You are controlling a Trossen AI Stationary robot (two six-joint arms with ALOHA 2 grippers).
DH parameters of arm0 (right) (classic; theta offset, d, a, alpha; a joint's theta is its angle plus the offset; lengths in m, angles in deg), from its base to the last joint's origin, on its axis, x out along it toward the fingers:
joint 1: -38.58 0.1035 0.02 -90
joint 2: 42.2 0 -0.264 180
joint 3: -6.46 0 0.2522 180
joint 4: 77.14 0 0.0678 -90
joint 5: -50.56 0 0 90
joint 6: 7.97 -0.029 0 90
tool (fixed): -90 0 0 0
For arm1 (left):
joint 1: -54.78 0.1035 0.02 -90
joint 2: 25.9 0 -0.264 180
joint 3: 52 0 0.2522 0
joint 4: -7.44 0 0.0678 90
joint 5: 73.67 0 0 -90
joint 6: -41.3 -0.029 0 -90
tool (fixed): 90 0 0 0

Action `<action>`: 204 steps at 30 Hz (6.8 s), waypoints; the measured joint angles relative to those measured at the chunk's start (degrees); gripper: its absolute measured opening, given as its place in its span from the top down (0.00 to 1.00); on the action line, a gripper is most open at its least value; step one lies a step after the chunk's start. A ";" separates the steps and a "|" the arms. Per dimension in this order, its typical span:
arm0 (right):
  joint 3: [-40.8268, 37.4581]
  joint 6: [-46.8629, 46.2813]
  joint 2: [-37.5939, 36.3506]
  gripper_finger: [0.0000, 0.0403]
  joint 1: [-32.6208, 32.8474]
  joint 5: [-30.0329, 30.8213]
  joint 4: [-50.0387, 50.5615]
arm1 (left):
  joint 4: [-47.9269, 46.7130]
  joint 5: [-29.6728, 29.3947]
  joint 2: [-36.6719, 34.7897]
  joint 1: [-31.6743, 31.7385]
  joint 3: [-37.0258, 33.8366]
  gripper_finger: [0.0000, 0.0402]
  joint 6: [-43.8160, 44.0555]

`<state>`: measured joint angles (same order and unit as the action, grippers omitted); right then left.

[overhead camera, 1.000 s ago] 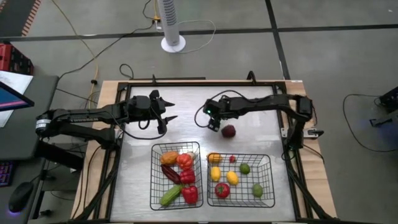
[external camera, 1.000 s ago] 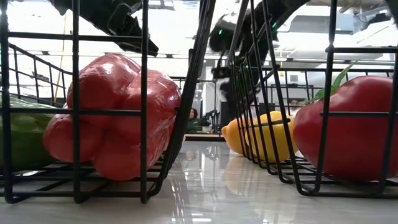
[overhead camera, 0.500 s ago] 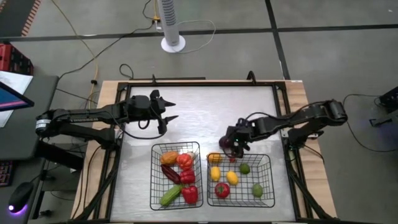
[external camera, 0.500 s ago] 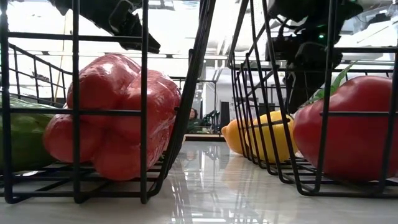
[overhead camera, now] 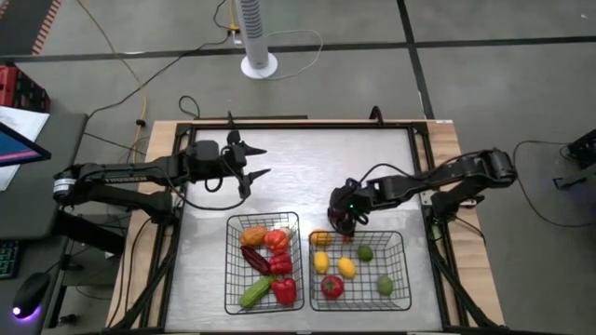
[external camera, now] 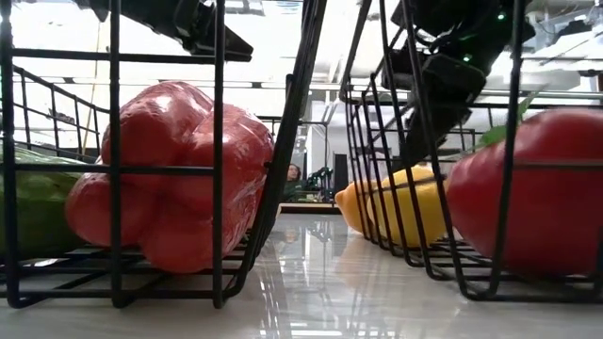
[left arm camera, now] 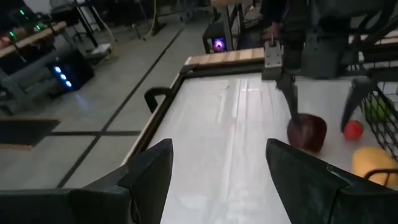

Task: Sort produce into baskets
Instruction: Put the red apple into the right black wire basket

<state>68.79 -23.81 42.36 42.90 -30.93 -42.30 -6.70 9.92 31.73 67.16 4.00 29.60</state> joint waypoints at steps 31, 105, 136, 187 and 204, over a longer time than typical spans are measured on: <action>-0.15 0.24 1.02 0.13 -1.18 -2.78 -1.92 | -2.02 0.00 0.00 -0.02 0.02 0.39 4.89; -5.05 1.36 1.96 0.13 -3.00 0.37 2.38 | -2.59 0.00 0.00 -0.04 0.02 0.39 2.88; 4.22 -2.62 1.96 0.02 -4.44 0.62 24.53 | -5.03 0.00 -0.02 -0.04 -0.02 0.39 2.88; 19.99 -2.59 2.05 0.20 -6.59 -5.68 35.94 | -5.34 13.93 -10.59 -0.03 -0.02 0.39 3.93; 34.40 -22.74 1.95 0.16 11.69 -16.91 38.23 | -6.86 18.15 -12.31 -0.04 -0.02 0.39 6.14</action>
<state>103.20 -46.55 44.31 54.59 -47.84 -4.07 -13.56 28.07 19.42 67.11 3.98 35.74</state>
